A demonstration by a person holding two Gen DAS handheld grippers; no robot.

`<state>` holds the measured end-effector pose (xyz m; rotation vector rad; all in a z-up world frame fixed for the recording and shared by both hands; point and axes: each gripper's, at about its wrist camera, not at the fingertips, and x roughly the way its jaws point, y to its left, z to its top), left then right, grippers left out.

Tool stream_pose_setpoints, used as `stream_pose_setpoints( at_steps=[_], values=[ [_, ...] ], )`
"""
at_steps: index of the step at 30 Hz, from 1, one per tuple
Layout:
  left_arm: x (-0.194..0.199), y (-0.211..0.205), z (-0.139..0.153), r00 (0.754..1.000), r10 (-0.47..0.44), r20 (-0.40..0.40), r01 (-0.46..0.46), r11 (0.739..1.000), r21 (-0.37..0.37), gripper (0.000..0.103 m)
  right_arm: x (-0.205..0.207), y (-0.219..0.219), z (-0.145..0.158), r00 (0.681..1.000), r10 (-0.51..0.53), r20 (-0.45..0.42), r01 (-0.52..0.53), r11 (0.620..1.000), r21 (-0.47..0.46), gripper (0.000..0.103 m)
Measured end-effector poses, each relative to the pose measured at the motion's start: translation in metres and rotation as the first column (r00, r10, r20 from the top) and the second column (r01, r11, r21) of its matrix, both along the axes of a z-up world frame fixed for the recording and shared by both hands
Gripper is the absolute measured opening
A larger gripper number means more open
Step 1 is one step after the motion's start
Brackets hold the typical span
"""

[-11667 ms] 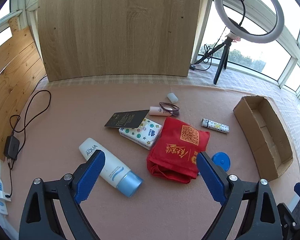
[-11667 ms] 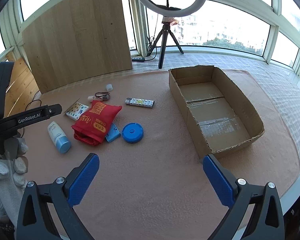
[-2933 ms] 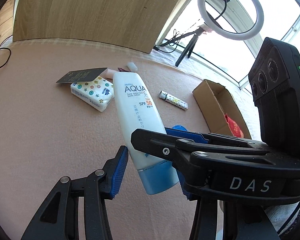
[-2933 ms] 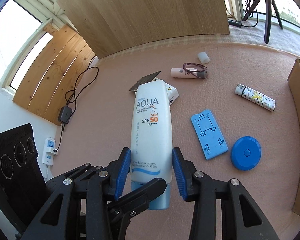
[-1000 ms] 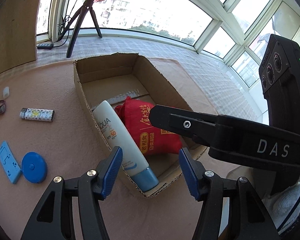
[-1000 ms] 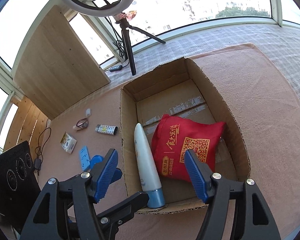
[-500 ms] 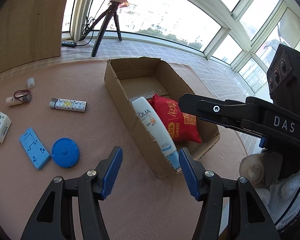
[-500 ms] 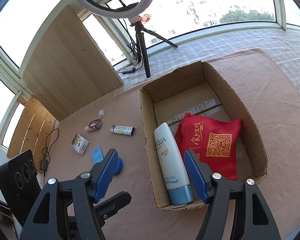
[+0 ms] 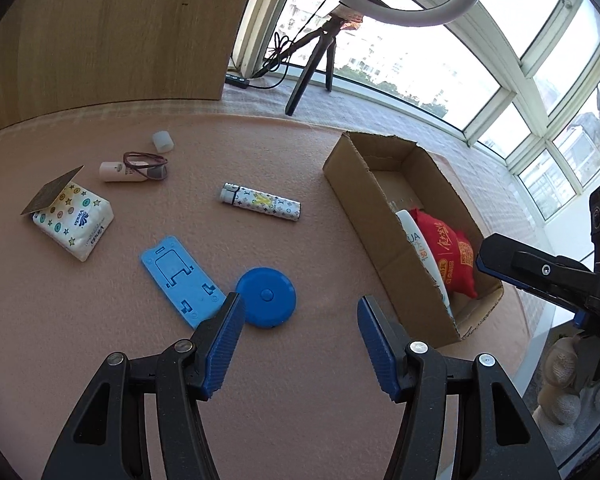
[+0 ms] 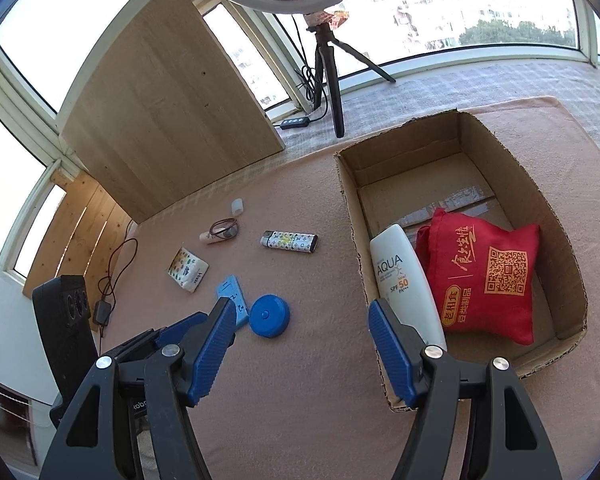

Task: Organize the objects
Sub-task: 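Move the right tool to the blue round tape measure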

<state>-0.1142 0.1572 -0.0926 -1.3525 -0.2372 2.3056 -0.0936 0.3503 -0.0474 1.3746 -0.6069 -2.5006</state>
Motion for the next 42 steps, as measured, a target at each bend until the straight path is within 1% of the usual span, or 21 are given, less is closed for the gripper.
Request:
stream_pose_setpoints(
  at_steps=[6, 12, 15, 19, 26, 29, 30, 31, 33, 35, 42],
  values=[
    [-0.009, 0.003, -0.016, 0.999, -0.042, 0.011, 0.042, 0.999, -0.031, 0.062, -0.016, -0.026, -0.012, 0.999, 0.042, 0.033, -0.042, 0.999, -0.011, 0.065],
    [-0.018, 0.004, -0.030, 0.996, -0.081, 0.025, 0.082, 0.996, -0.029, 0.062, -0.035, -0.039, -0.030, 0.994, 0.060, 0.092, -0.056, 0.997, -0.052, 0.065],
    [-0.027, 0.008, -0.033, 0.995, -0.095, 0.018, 0.095, 0.995, -0.038, 0.062, -0.039, -0.040, -0.035, 0.993, 0.047, 0.108, -0.041, 0.997, -0.063, 0.065],
    [-0.042, 0.015, -0.040, 0.994, -0.111, 0.023, 0.112, 0.993, -0.045, 0.062, -0.038, -0.037, -0.034, 0.994, 0.020, 0.107, -0.014, 0.999, -0.051, 0.065],
    [-0.061, 0.030, -0.059, 0.990, -0.124, 0.062, 0.127, 0.991, -0.046, 0.061, -0.032, -0.026, -0.029, 0.995, -0.014, 0.103, 0.018, 0.999, -0.034, 0.065],
    [-0.060, 0.037, -0.066, 0.988, -0.140, 0.069, 0.146, 0.986, -0.076, 0.055, -0.031, -0.023, -0.030, 0.994, -0.024, 0.104, 0.028, 0.999, -0.034, 0.065],
    [-0.059, 0.039, -0.068, 0.986, -0.146, 0.074, 0.152, 0.985, -0.077, 0.051, -0.030, -0.023, -0.030, 0.994, -0.026, 0.105, 0.030, 0.999, -0.035, 0.065],
    [-0.058, 0.040, -0.068, 0.986, -0.149, 0.071, 0.155, 0.984, -0.083, 0.049, -0.030, -0.022, -0.030, 0.994, -0.026, 0.105, 0.030, 0.999, -0.036, 0.065],
    [-0.054, 0.041, -0.069, 0.986, -0.152, 0.064, 0.157, 0.983, -0.092, 0.047, -0.030, -0.023, -0.030, 0.994, -0.022, 0.105, 0.025, 0.999, -0.034, 0.065],
    [-0.049, 0.037, -0.069, 0.987, -0.148, 0.069, 0.153, 0.985, -0.076, 0.046, -0.030, -0.025, -0.030, 0.994, -0.013, 0.106, 0.016, 0.999, -0.031, 0.065],
    [-0.017, 0.024, -0.071, 0.989, -0.138, 0.057, 0.142, 0.988, -0.057, 0.046, -0.025, -0.036, -0.031, 0.994, 0.024, 0.104, -0.021, 0.999, -0.028, 0.065]
  ],
)
